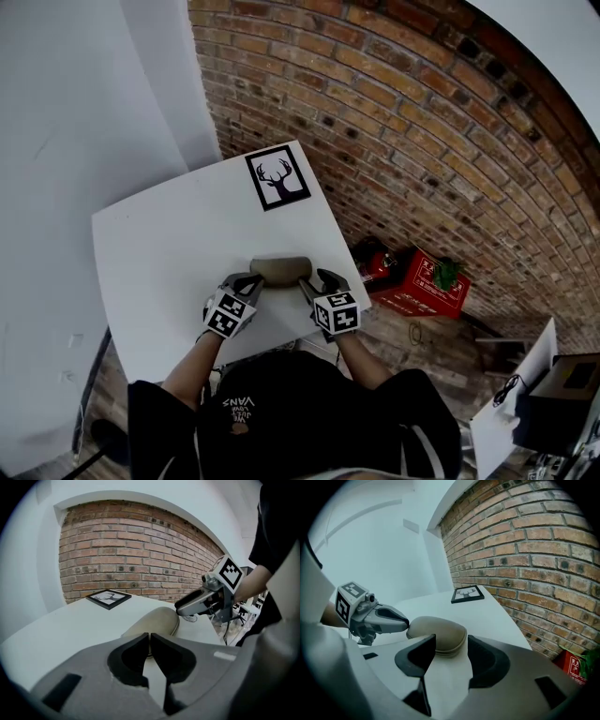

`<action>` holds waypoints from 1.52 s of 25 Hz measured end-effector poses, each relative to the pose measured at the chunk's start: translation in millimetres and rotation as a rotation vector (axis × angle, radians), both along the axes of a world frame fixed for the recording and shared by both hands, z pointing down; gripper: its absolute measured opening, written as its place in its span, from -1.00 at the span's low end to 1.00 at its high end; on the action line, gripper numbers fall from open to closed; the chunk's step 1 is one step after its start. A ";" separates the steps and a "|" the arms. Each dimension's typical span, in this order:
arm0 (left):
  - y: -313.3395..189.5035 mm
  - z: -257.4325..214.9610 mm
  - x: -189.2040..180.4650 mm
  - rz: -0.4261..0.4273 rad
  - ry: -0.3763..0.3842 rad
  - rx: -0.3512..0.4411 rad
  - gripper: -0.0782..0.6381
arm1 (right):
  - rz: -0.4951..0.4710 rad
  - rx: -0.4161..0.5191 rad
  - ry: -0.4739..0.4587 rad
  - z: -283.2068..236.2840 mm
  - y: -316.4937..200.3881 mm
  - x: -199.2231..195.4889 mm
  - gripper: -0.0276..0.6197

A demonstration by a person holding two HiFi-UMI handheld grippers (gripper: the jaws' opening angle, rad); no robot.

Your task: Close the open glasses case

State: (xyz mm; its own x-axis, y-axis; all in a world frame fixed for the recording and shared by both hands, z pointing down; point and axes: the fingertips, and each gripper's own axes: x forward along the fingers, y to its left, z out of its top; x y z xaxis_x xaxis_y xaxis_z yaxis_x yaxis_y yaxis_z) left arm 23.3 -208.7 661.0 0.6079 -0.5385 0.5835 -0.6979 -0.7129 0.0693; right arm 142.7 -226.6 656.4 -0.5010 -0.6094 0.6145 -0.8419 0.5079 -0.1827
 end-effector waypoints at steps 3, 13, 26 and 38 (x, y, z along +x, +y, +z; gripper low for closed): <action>1.0 -5.0 -3.0 -0.004 0.016 0.003 -0.73 | 0.022 0.011 -0.012 -7.3 4.9 -3.0 -0.26; 23.8 -30.3 -28.3 0.028 0.038 0.030 -0.77 | 0.136 0.054 -0.074 -36.2 34.9 -15.4 -0.38; 82.8 -53.0 -81.8 0.113 0.060 0.079 -0.78 | 0.289 0.159 -0.094 -69.5 99.1 -60.9 -0.77; 127.9 -75.7 -120.8 0.196 0.119 0.145 -0.78 | 0.372 0.224 -0.070 -86.5 154.6 -102.7 -0.91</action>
